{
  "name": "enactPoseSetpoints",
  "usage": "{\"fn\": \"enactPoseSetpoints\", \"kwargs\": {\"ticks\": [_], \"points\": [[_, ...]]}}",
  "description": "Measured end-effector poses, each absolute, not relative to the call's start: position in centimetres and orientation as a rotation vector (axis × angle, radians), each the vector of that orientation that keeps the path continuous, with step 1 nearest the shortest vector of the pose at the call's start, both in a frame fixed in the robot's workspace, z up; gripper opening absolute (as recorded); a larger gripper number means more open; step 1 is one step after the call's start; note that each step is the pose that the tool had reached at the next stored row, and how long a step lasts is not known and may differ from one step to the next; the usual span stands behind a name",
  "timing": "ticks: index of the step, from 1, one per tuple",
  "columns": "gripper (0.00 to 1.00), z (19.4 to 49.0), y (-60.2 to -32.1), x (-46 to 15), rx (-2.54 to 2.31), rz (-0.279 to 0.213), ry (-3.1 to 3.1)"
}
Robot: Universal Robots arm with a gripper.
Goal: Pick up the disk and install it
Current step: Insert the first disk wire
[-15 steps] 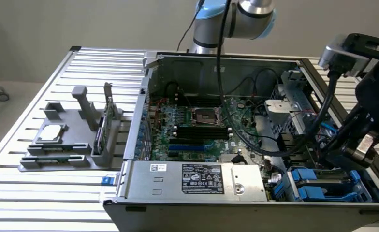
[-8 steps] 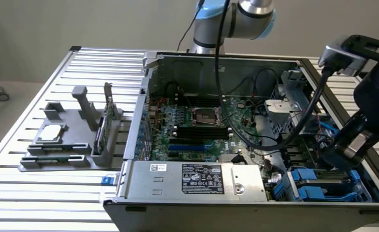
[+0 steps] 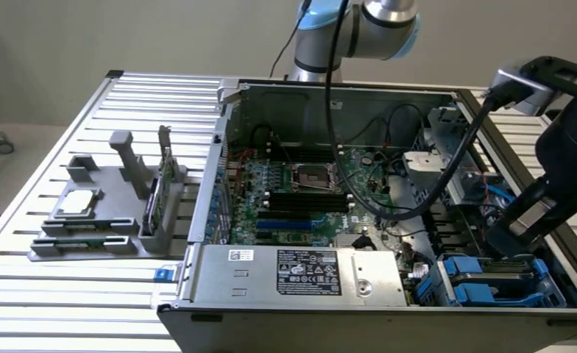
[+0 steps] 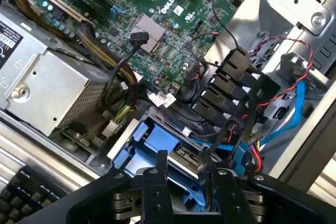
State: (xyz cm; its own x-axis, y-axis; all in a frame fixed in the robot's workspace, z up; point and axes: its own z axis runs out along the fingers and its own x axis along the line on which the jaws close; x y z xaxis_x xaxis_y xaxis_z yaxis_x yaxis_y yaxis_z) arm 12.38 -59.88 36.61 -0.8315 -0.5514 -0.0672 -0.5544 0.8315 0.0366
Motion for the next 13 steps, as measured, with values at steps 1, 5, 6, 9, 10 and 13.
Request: {"fn": "enactPoseSetpoints", "kwargs": {"ticks": [1,5,6,9,10,13], "points": [[0.37,36.55,-59.88,12.38,-0.866,0.083,2.962],[0.37,36.33,-59.88,12.38,-0.757,0.080,2.990],[0.37,36.27,-59.88,12.38,-0.730,0.079,2.996],[0.37,36.09,-59.88,12.38,-0.649,0.077,3.014],[0.37,36.03,-59.88,12.38,-0.621,0.076,3.019],[0.37,35.84,-59.88,12.38,-0.538,0.074,3.034]]}}
